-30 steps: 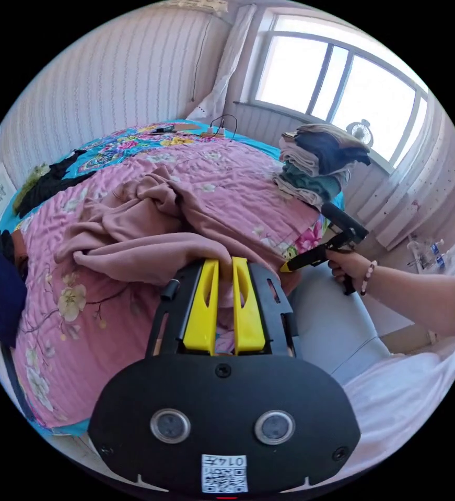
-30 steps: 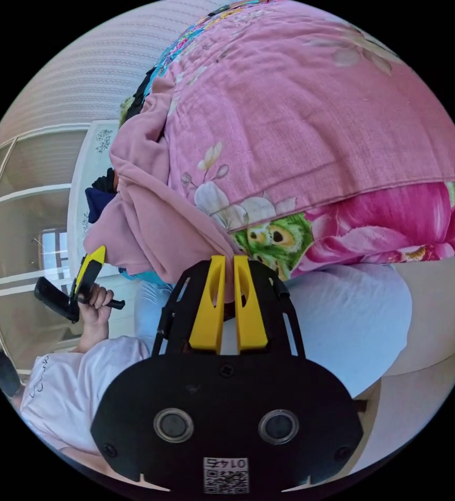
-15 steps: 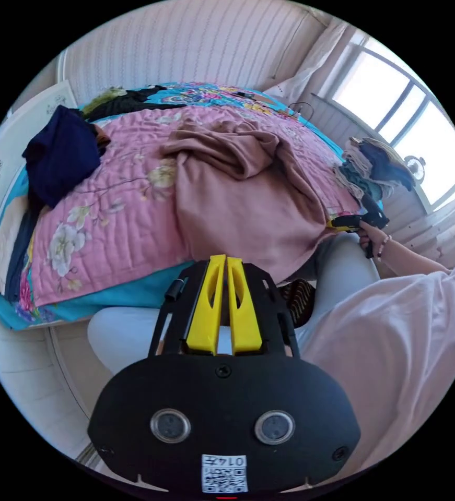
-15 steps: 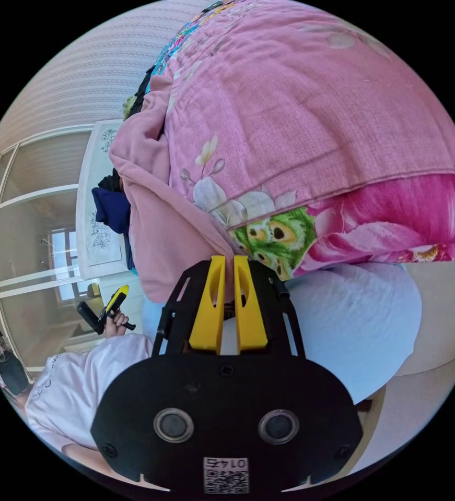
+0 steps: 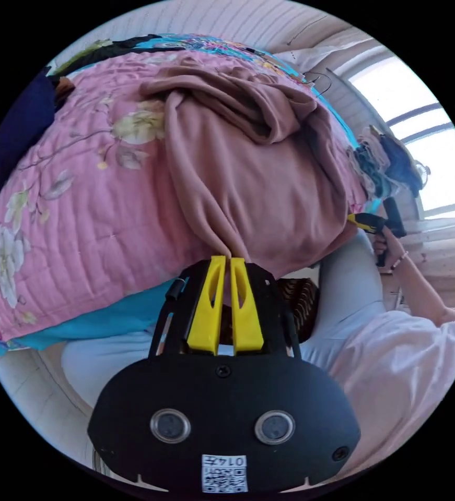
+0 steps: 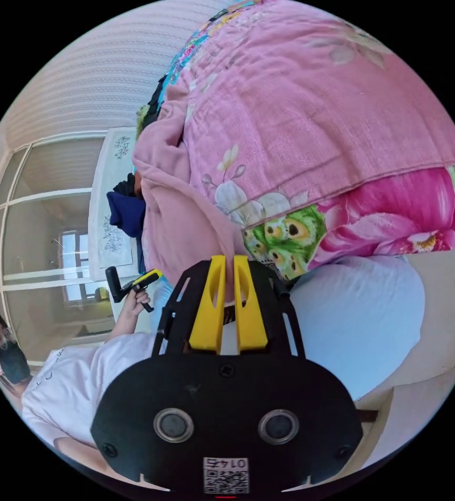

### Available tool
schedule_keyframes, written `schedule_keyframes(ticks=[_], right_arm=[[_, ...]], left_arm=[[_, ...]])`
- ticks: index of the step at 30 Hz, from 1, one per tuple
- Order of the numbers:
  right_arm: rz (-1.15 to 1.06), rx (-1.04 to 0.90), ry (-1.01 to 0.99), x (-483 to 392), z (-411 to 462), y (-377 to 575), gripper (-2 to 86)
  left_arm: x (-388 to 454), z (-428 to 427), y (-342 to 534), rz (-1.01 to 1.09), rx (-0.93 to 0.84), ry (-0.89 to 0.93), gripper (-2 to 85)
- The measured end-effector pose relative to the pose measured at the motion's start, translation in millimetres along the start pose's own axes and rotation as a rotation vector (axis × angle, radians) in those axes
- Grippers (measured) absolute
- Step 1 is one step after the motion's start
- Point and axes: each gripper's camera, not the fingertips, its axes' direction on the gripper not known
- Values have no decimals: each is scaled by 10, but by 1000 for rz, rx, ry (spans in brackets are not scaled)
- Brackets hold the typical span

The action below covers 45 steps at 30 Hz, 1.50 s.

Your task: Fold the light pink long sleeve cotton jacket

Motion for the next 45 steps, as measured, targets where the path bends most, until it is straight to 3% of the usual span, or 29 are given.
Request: schedule_keyframes(ticks=[4,7,10,12,19,25,27,30,37,41,45], right_arm=[[-115,156,231,-361,-280,299,14],[-42,154,220,-275,-270,371,14],[45,154,160,-146,-192,452,14],[80,142,143,-112,-143,505,14],[79,101,126,-211,-65,609,14],[65,93,140,-371,-42,744,15],[57,97,129,-437,-52,798,15],[-8,115,73,-616,-120,881,15],[-245,335,-180,-1131,-774,1108,13],[-243,118,-99,-1260,-695,1287,12],[-160,-120,2,-1247,-401,1689,12]], left_arm=[[207,-826,-214,92,165,67,0],[401,-1089,-632,158,263,40,27],[425,-984,-923,141,184,-142,55],[322,-1004,-899,94,154,-147,59],[-75,-1344,-317,-56,219,86,77],[62,-1268,-517,-124,228,249,103],[37,-1177,-622,-167,229,272,95],[-64,-1173,-682,-196,189,382,12],[-305,-2554,260,-10,420,377,-8],[-545,-2893,1210,-93,369,348,-9],[-420,-2849,1842,-153,271,451,-9]])
